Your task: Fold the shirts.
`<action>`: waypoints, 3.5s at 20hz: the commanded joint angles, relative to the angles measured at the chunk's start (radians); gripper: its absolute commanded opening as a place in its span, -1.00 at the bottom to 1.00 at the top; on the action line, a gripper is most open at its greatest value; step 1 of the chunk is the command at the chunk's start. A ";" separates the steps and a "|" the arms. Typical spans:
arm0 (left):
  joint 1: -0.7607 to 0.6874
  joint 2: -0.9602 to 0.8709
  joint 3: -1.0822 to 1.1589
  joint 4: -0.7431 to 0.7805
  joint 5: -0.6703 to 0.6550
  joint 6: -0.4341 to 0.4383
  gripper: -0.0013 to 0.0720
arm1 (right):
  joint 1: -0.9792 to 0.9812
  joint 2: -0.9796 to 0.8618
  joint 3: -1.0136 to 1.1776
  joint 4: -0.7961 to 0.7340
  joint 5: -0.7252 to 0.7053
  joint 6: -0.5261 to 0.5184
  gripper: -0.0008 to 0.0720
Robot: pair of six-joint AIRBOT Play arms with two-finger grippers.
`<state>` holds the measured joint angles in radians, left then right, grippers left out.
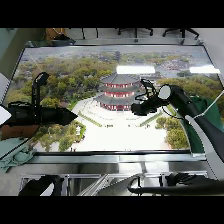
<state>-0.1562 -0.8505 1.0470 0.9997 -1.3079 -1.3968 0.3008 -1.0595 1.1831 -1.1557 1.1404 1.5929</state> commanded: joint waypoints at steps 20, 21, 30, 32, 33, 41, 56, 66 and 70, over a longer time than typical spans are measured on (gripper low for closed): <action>0.830 -0.603 0.001 0.674 0.362 -0.066 0.91 | 0.001 -0.001 0.000 0.000 0.000 0.000 -0.92; 0.824 -0.627 0.001 0.674 0.361 -0.066 0.90 | 0.001 0.000 0.000 0.000 0.000 0.000 -0.92; 0.577 -0.554 0.318 0.666 0.201 -0.068 -0.93 | 0.001 -0.001 0.000 0.000 0.000 0.000 -0.92; 0.479 -0.498 0.436 0.591 0.169 -0.066 -0.93 | 0.001 0.000 0.000 0.000 0.000 0.000 -0.92; 0.425 -0.467 0.486 0.536 0.155 -0.063 -0.94 | 0.001 0.000 0.000 0.000 0.000 0.000 -0.92; -0.068 -0.325 0.489 0.374 0.050 -0.063 -0.93 | 0.001 -0.001 0.000 0.001 0.000 0.000 -0.92; -0.165 -0.550 0.521 0.365 -0.220 -0.106 0.90 | -0.001 -0.006 0.076 0.015 0.004 -0.053 0.02; -0.208 -0.201 -0.372 0.137 0.355 -0.115 0.90 | 0.001 -0.163 0.076 0.069 0.031 -0.094 0.02; -0.208 -0.293 -0.455 0.070 0.501 -0.111 0.90 | 0.001 -0.194 0.076 0.158 0.028 -0.132 0.02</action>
<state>-0.3580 -1.1053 0.6815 1.1324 -0.9615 -1.5108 0.3012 -1.2282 1.2575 -1.0573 1.1618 1.4822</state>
